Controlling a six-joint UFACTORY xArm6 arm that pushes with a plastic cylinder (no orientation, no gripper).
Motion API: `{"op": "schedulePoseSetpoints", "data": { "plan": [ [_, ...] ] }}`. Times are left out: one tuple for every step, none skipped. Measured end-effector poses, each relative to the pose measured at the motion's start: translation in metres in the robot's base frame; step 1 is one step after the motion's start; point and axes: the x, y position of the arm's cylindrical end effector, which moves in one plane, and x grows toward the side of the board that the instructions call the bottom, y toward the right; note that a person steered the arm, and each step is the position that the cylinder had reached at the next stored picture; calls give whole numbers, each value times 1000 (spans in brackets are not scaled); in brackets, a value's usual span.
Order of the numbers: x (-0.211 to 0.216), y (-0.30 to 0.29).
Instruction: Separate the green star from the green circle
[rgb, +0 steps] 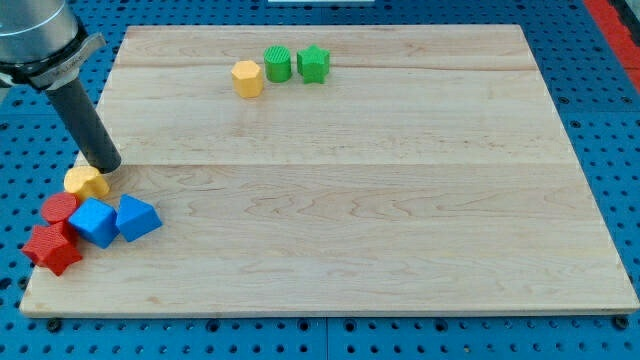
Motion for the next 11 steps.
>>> {"op": "schedulePoseSetpoints", "data": {
  "plan": [
    [-42, 1],
    [-97, 1],
    [-150, 4],
    [-194, 41],
    [-196, 128],
    [-194, 222],
    [-146, 270],
    [-100, 316],
    [-97, 341],
    [-120, 335],
    [-139, 343]
  ]
}}
